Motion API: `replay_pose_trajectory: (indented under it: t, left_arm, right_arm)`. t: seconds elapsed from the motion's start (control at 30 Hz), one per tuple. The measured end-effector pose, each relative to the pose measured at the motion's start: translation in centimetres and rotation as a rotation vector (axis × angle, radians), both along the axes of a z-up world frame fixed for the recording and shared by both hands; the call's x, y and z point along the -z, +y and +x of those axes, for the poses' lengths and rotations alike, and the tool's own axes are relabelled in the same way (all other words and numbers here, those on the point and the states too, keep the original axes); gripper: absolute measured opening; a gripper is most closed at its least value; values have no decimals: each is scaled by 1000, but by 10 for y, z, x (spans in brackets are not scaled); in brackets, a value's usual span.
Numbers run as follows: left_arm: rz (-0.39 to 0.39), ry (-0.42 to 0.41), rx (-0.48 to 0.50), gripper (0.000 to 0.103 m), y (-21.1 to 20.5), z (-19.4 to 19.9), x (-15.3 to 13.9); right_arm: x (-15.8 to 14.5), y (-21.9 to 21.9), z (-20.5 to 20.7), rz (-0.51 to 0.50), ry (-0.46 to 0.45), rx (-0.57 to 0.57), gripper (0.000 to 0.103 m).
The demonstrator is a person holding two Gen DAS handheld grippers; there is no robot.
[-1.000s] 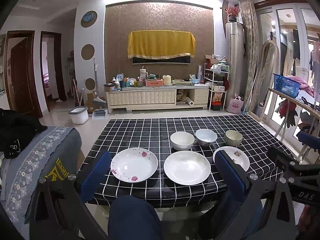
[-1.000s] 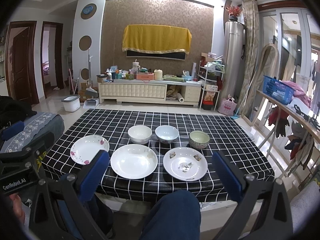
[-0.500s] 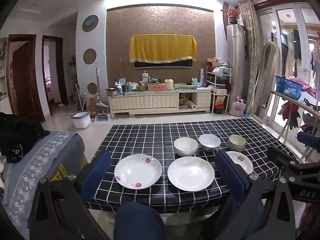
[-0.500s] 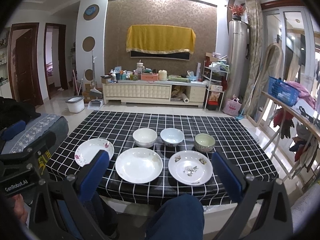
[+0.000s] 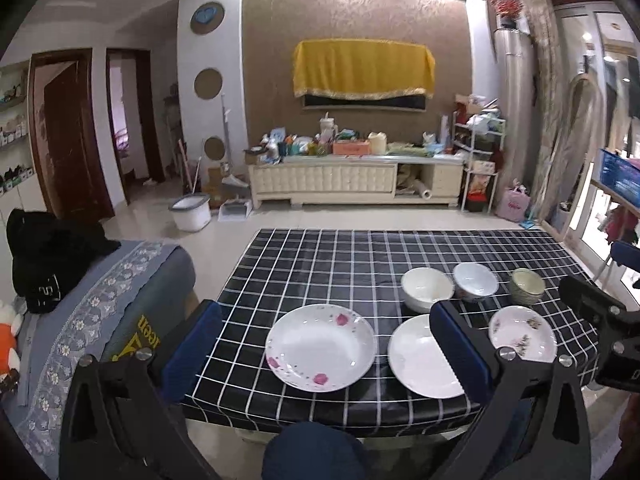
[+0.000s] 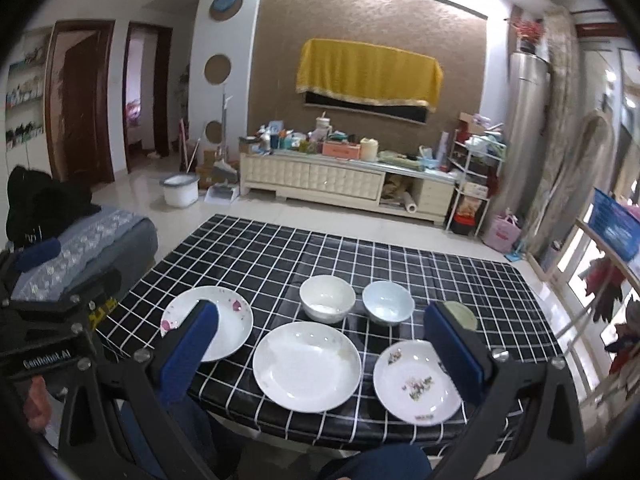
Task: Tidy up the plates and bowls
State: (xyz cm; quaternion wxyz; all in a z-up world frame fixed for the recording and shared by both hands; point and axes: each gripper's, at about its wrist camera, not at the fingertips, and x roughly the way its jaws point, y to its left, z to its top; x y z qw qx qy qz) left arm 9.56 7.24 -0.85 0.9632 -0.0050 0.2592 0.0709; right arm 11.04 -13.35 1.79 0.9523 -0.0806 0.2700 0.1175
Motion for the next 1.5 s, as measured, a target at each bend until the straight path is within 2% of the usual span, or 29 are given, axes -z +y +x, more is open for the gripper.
replay_pose_trajectory:
  t: [0.2, 0.43, 0.63, 0.77, 0.97, 1.17, 1.23, 1.33, 1.4, 1.43, 1.47, 1.5]
  left_arm:
    - [-12, 79, -29, 103, 27, 45, 19]
    - [-8, 194, -52, 103, 56, 95, 60]
    - [60, 261, -72, 103, 74, 130, 108]
    - [10, 343, -59, 103, 95, 152, 141]
    - [-48, 428, -53, 103, 123, 178, 179]
    - [-23, 503, -11, 103, 123, 194, 202]
    - [-58, 546, -17, 103, 129, 200, 211]
    - [-113, 577, -8, 94, 135, 205, 221]
    - [-143, 608, 5, 83, 136, 207, 227]
    - [-149, 618, 19, 79, 135, 208, 230]
    - [-145, 625, 31, 71, 133, 208, 232]
    - [-135, 635, 40, 58, 131, 209, 234]
  right_arm:
    - [24, 19, 52, 0, 94, -38, 103]
    - [61, 49, 100, -3, 218, -100, 103]
    - [109, 85, 135, -13, 340, -192, 103]
    - [141, 106, 157, -19, 422, -213, 102]
    - [172, 128, 179, -37, 500, -238, 101]
    - [195, 139, 198, -33, 556, -265, 96]
    - [204, 140, 203, -39, 575, -267, 88]
    - [215, 138, 211, -32, 621, -273, 77]
    - [220, 138, 213, -23, 651, -297, 52]
    - [223, 138, 214, -22, 663, -301, 50]
    - [226, 138, 214, -35, 668, -299, 46]
    - [228, 138, 214, -47, 677, -298, 43]
